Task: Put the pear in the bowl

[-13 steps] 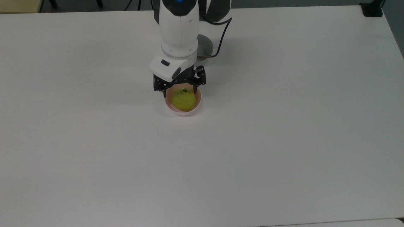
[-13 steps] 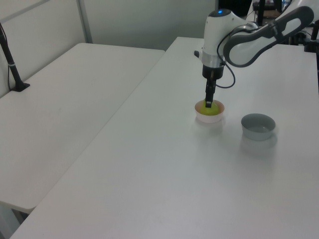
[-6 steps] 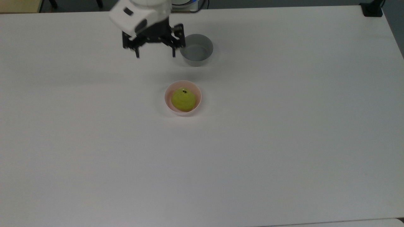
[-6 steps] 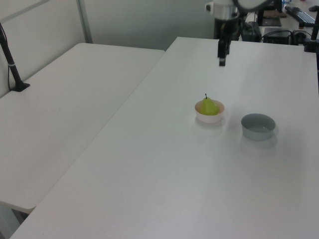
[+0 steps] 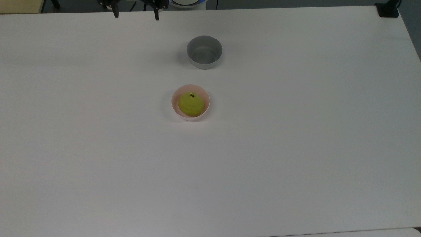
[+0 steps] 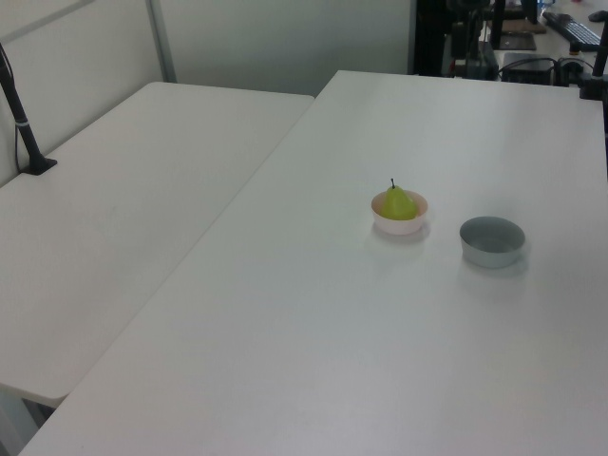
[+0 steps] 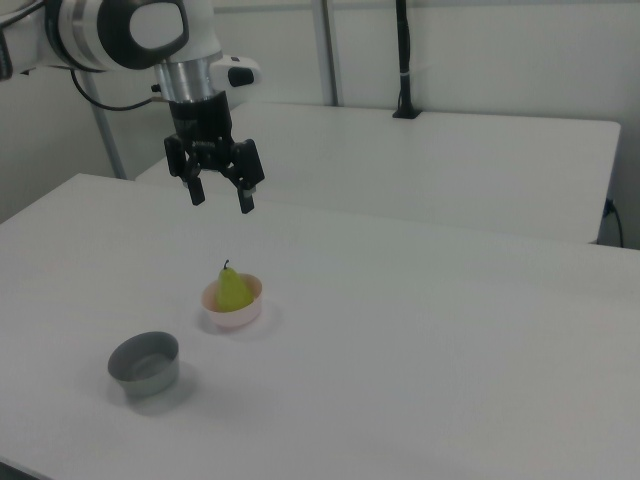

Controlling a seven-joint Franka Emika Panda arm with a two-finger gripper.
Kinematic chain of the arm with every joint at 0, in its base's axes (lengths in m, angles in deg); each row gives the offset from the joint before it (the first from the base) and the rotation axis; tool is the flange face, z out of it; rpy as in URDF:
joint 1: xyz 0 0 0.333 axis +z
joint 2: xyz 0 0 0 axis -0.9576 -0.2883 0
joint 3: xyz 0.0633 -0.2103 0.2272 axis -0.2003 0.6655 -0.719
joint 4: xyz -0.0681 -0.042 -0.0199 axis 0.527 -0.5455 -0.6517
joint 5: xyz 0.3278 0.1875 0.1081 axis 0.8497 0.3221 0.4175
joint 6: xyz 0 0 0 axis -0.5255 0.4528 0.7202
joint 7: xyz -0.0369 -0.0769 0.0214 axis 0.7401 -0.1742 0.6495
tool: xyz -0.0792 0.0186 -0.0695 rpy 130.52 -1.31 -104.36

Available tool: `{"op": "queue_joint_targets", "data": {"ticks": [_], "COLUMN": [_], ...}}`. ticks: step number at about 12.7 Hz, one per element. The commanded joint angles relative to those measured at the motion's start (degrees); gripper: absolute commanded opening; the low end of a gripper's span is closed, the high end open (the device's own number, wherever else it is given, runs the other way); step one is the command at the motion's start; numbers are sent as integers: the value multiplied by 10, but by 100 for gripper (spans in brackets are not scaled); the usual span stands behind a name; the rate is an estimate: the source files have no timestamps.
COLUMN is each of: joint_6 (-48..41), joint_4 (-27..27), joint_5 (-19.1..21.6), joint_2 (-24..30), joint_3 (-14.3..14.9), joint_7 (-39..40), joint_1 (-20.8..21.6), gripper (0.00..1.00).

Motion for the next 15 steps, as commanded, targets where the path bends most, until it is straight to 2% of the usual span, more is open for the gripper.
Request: {"op": "queue_joint_targets", "data": {"ticks": [1, 3, 7, 15], "joint_6": [-10, 20, 65, 64], "joint_4": [1, 1, 2, 2], "joint_5": [40, 62, 63, 61], "joint_2": [21, 21, 16, 15], "joint_3": [2, 12, 11, 8], "joint_7": [0, 33, 48, 61], "joint_1": [-24, -28, -28, -27], "gripper": [100, 100, 100, 100]}}
